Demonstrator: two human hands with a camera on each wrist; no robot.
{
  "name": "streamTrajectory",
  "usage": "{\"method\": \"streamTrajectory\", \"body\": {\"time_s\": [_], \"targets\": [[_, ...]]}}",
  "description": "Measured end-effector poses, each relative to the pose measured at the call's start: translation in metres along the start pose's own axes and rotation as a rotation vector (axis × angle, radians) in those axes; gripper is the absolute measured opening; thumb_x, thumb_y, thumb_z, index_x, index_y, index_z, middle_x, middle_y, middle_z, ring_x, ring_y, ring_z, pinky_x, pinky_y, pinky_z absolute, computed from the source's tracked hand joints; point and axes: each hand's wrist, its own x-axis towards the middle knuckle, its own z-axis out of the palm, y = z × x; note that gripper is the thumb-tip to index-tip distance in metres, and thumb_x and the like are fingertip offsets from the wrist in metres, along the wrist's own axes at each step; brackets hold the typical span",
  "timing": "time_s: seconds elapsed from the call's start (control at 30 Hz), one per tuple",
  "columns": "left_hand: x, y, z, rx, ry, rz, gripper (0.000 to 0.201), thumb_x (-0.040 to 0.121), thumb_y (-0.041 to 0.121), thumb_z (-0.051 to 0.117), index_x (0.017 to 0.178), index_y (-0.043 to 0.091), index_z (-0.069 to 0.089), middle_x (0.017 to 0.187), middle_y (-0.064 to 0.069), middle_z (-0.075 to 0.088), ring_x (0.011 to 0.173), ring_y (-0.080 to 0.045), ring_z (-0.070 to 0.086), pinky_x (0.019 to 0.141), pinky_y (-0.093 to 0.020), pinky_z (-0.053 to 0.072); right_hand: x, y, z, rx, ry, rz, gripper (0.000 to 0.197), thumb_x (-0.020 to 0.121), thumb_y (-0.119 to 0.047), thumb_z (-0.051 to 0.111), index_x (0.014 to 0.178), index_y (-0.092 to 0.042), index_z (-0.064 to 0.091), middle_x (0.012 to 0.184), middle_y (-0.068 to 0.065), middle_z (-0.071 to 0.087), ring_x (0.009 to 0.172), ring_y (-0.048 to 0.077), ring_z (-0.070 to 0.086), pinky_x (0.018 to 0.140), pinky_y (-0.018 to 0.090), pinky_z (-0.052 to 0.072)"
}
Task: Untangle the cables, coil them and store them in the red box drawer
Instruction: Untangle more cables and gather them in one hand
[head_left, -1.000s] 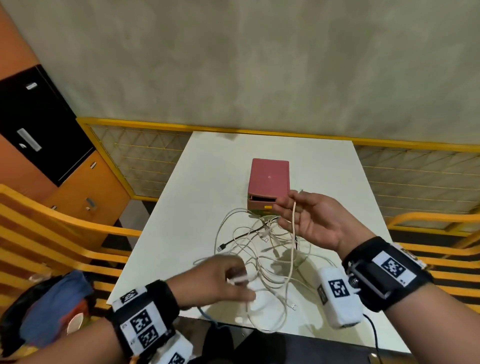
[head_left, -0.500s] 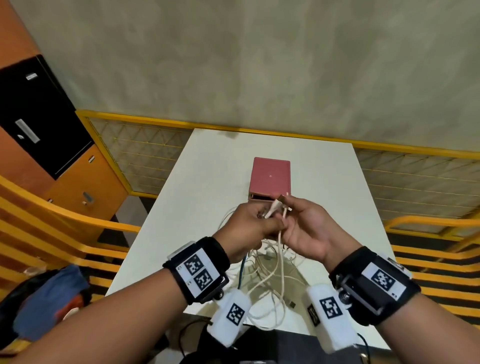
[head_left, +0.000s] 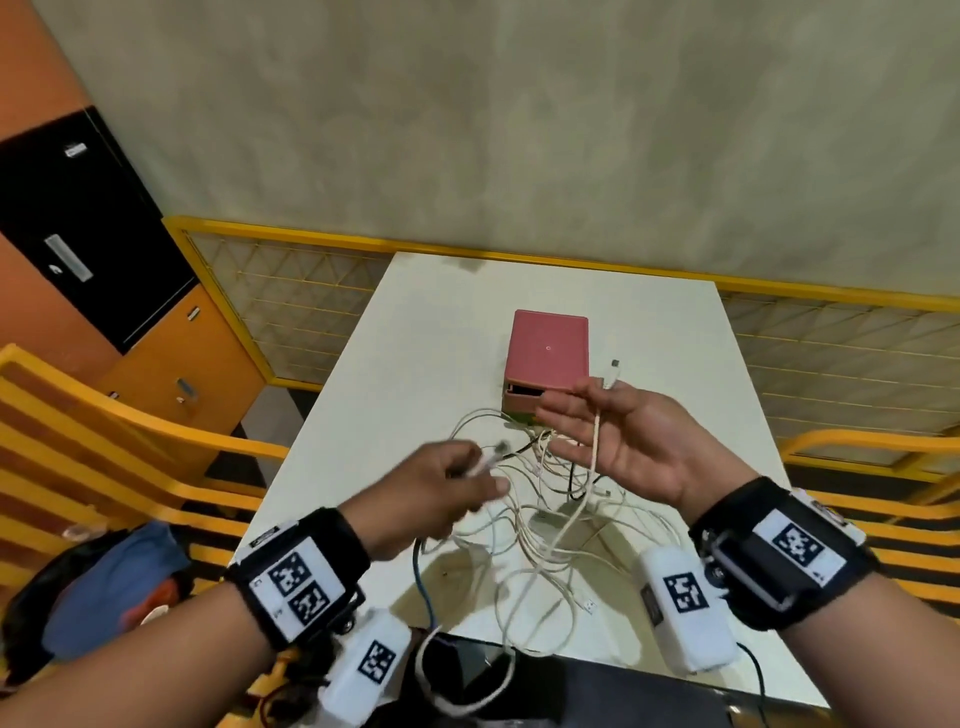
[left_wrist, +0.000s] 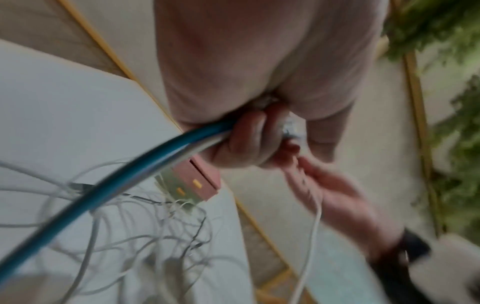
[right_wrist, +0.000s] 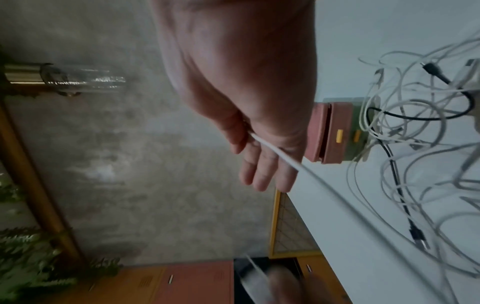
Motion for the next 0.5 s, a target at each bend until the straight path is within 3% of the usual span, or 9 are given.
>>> {"method": "streamTrajectory", "body": {"time_s": [0.1, 0.23, 0.3, 0.37, 0.43, 0.5], "targets": [[0.010, 0.020, -0.001, -0.205, 0.147, 0.056, 0.023, 0.096, 0.018, 0.061, 0.081, 0.016, 0.043, 0.062, -0.002, 0.033, 0.046, -0.011, 0.024, 0.044, -0.022, 0.019, -0.016, 0.016, 0.002, -0.144, -0.048, 0.052, 0.020, 0.098, -0.013, 0.044, 0.090, -0.014, 0.062, 0.098, 0.017, 0.073, 0.096, 0.030, 0.072, 0.073, 0.041, 0.057], [0.014, 0.041, -0.004, -0.285, 0.151, 0.116, 0.022, 0.101, 0.020, 0.050, 0.080, 0.018, 0.044, 0.060, 0.000, 0.036, 0.047, -0.013, 0.021, 0.047, -0.023, 0.016, -0.049, 0.046, -0.014, -0.421, -0.072, 0.142, 0.017, 0.098, -0.021, 0.050, 0.092, -0.016, 0.064, 0.102, 0.014, 0.071, 0.093, 0.023, 0.065, 0.068, 0.034, 0.046], [0.017, 0.047, -0.006, -0.290, 0.156, 0.143, 0.019, 0.102, 0.022, 0.048, 0.083, 0.017, 0.048, 0.057, 0.001, 0.038, 0.044, -0.012, 0.024, 0.045, -0.022, 0.020, -0.063, 0.062, -0.030, -0.785, -0.103, 0.150, 0.016, 0.094, -0.032, 0.056, 0.084, -0.027, 0.068, 0.090, 0.001, 0.066, 0.084, 0.014, 0.057, 0.069, 0.029, 0.039], [0.019, 0.053, -0.006, -0.285, 0.168, 0.170, 0.018, 0.103, 0.026, 0.046, 0.091, 0.015, 0.054, 0.054, 0.001, 0.041, 0.040, -0.012, 0.029, 0.044, -0.023, 0.034, -0.071, 0.074, -0.050, -1.313, -0.131, 0.132, 0.016, 0.089, -0.040, 0.060, 0.075, -0.036, 0.067, 0.079, -0.013, 0.058, 0.077, 0.011, 0.055, 0.067, 0.024, 0.037], [0.020, 0.057, -0.006, -0.280, 0.161, 0.181, 0.025, 0.103, 0.035, 0.044, 0.102, 0.014, 0.056, 0.054, -0.001, 0.043, 0.038, -0.013, 0.033, 0.049, -0.030, 0.049, -0.071, 0.087, -0.067, -1.678, -0.164, 0.150, 0.011, 0.086, -0.039, 0.058, 0.087, -0.036, 0.069, 0.087, -0.012, 0.058, 0.087, 0.011, 0.059, 0.070, 0.022, 0.039], [0.022, 0.058, -0.007, -0.281, 0.137, 0.196, 0.033, 0.098, 0.044, 0.046, 0.110, 0.016, 0.057, 0.054, -0.001, 0.039, 0.038, -0.013, 0.031, 0.050, -0.031, 0.051, -0.069, 0.100, -0.080, -1.774, -0.192, 0.225, 0.014, 0.080, -0.033, 0.057, 0.087, -0.037, 0.069, 0.102, -0.008, 0.066, 0.093, 0.010, 0.060, 0.071, 0.019, 0.042]]}}
